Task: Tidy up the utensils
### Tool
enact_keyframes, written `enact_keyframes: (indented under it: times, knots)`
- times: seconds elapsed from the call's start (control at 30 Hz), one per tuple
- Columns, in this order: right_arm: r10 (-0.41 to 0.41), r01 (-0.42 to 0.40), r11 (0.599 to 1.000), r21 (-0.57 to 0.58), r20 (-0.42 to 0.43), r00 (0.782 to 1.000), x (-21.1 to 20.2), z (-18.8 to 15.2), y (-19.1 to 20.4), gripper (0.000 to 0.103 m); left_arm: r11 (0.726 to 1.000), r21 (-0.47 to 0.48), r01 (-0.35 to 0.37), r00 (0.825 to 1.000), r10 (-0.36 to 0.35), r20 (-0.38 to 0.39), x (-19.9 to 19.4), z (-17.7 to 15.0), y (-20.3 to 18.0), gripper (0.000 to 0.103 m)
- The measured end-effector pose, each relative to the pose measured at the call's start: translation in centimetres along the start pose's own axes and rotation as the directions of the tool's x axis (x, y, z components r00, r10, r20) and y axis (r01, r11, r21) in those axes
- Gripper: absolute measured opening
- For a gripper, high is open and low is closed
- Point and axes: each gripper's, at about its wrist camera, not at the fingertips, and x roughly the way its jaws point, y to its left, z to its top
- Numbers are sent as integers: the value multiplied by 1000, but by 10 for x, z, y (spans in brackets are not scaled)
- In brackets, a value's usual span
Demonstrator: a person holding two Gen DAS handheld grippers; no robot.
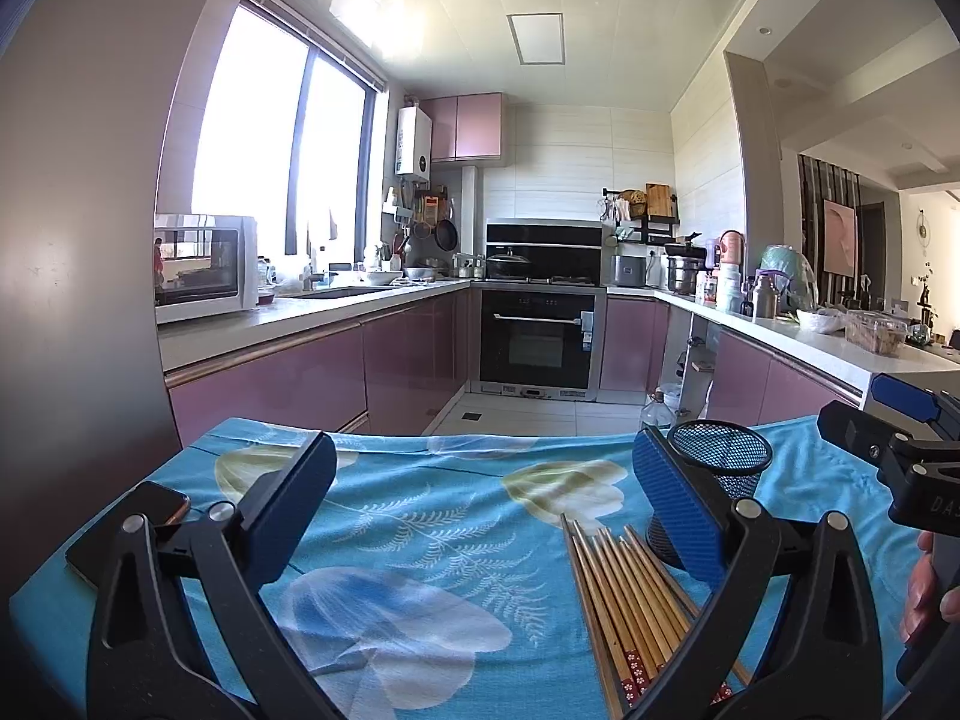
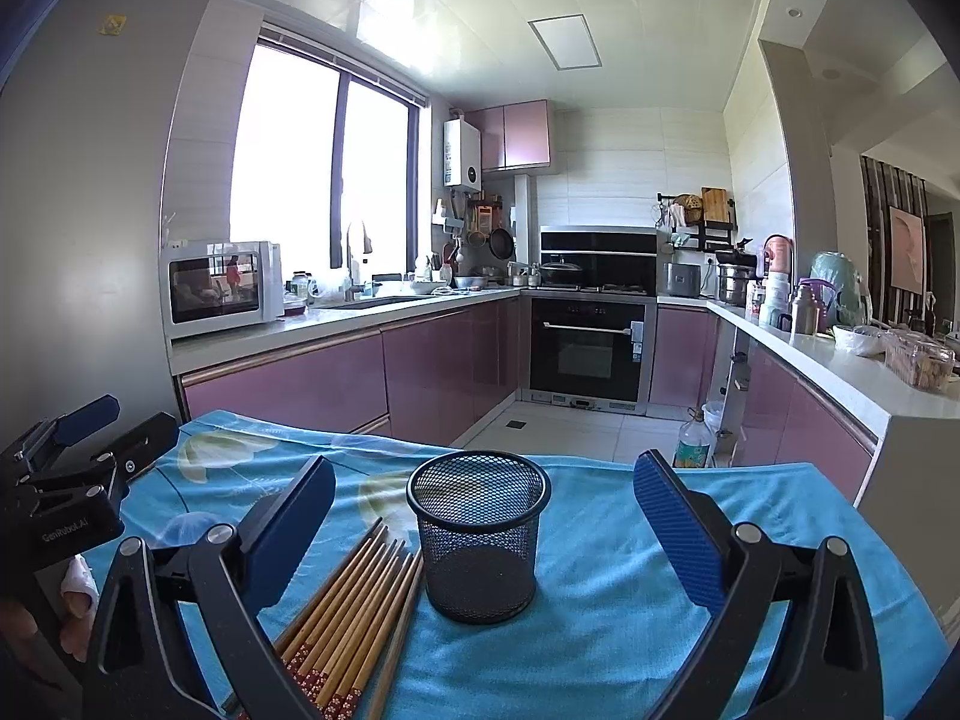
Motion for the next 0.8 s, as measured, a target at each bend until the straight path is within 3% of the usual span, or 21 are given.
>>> enact_keyframes:
  times: [0.8]
  knots:
    - [8, -8, 1000, -5, -4, 1000, 0, 3, 2, 96, 1000, -4, 3, 1000, -3, -3, 1, -1, 1, 97]
